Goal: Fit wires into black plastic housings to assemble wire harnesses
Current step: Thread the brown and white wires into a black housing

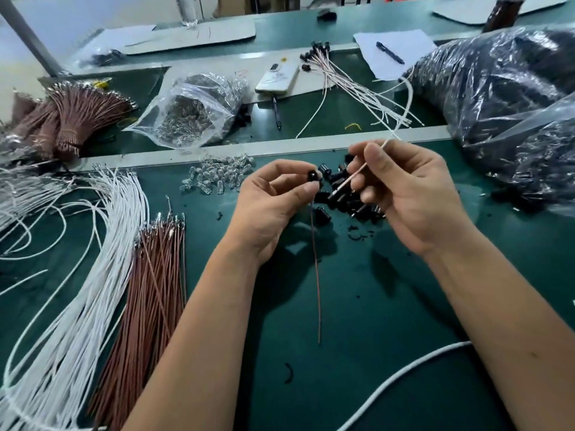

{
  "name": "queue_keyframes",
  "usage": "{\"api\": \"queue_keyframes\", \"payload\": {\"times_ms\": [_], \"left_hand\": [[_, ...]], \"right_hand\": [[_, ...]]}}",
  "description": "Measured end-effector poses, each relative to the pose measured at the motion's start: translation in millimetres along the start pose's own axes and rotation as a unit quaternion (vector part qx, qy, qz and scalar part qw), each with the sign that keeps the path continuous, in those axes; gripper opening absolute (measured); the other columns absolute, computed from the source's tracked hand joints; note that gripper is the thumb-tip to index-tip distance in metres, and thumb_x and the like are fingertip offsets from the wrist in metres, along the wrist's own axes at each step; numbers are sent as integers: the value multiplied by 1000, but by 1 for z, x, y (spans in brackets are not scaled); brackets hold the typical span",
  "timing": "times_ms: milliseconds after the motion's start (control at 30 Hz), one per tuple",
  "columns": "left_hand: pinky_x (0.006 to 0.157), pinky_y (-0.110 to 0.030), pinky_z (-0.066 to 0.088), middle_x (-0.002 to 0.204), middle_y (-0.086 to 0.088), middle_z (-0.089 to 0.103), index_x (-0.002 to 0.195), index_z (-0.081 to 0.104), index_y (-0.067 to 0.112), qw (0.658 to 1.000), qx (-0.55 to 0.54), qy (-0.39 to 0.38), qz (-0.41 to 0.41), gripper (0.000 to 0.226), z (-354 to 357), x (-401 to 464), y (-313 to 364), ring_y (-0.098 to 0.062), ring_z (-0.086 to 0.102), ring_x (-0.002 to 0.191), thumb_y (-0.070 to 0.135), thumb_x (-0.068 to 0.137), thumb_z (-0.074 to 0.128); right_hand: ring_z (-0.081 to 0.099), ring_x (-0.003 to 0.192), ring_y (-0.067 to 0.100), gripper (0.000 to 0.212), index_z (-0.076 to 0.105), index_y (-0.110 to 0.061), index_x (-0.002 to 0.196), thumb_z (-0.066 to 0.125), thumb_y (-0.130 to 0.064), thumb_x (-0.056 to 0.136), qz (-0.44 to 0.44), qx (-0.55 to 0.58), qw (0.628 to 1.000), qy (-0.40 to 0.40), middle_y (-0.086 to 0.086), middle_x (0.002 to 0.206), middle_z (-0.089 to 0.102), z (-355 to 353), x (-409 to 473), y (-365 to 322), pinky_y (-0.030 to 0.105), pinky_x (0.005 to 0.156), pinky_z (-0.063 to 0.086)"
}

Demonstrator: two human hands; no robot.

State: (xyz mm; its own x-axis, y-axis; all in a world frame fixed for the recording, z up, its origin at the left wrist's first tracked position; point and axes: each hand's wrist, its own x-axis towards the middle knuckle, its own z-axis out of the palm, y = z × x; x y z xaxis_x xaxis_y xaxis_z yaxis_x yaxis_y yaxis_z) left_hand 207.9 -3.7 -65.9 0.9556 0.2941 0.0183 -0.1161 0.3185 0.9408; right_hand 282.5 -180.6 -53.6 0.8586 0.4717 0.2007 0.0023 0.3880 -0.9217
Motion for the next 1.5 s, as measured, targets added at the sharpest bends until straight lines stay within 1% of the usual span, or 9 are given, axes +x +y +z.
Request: {"api": "queue_keyframes", "payload": {"times_ms": [133,500,733,833,933,1000,1067,1267,1500], "left_hand": [[85,-31,56,99,-15,75,89,71,8,997,48,-37,42,25,0,0,-3,-23,69,88,-15,82,69],[83,-28,55,96,-8,76,86,72,11,992,76,-57,79,27,-2,3,-8,-20,70,89,-12,73,77],[81,-28,56,92,-10,73,92,71,10,992,87,-53,67,26,-1,4,-8,-19,67,82,-12,78,76],[78,-27,58,91,-9,73,101,73,12,999,0,-22,35,25,1,4,-5,-18,68,77,-6,83,72],[76,-25,57,91,-7,74,98,74,13,995,-93,19,-1,25,4,4,-2,-14,68,75,6,74,74],[73,-24,57,88,-8,75,92,75,14,992,-116,39,-15,24,6,4,-2,-13,68,72,8,68,76],[73,-23,57,85,-8,75,86,75,15,990,-130,47,-30,22,7,4,-1,-13,69,70,7,66,77],[71,-23,58,88,-11,74,96,73,8,983,-159,38,-78,10,7,5,2,-14,67,69,10,92,64],[73,-23,58,89,-12,74,92,76,9,983,-165,13,-84,19,6,3,4,-15,68,72,12,74,73]], "right_hand": [[74,76,20,14,73,-5,106,70,0,93,-64,-61,995,49,10,88,76,5,-3,4,24,71,60],[76,74,28,13,71,5,105,74,-1,93,-193,-209,957,57,18,84,74,16,-13,1,32,66,63],[72,69,20,10,73,-11,103,71,-5,96,-234,-299,924,52,6,88,72,11,-12,3,25,57,57],[59,57,10,17,74,-16,98,62,-3,96,-172,-311,933,54,-5,78,69,6,-7,7,19,52,46],[47,49,10,27,71,-16,92,51,3,94,-51,-251,966,33,2,73,71,11,-6,14,18,47,37],[49,49,10,14,71,-19,90,59,-12,95,-17,-265,964,10,2,69,71,16,-8,19,19,47,39],[58,56,7,11,73,-21,85,71,-29,92,-21,-320,947,-4,-1,68,71,19,-10,22,20,54,47],[48,48,1,15,76,-17,79,75,-23,93,-33,-323,946,8,-5,58,67,16,-11,20,12,49,37],[52,52,20,15,77,-17,76,76,-26,89,-59,-324,944,21,10,60,65,18,-13,16,33,51,43]]}}
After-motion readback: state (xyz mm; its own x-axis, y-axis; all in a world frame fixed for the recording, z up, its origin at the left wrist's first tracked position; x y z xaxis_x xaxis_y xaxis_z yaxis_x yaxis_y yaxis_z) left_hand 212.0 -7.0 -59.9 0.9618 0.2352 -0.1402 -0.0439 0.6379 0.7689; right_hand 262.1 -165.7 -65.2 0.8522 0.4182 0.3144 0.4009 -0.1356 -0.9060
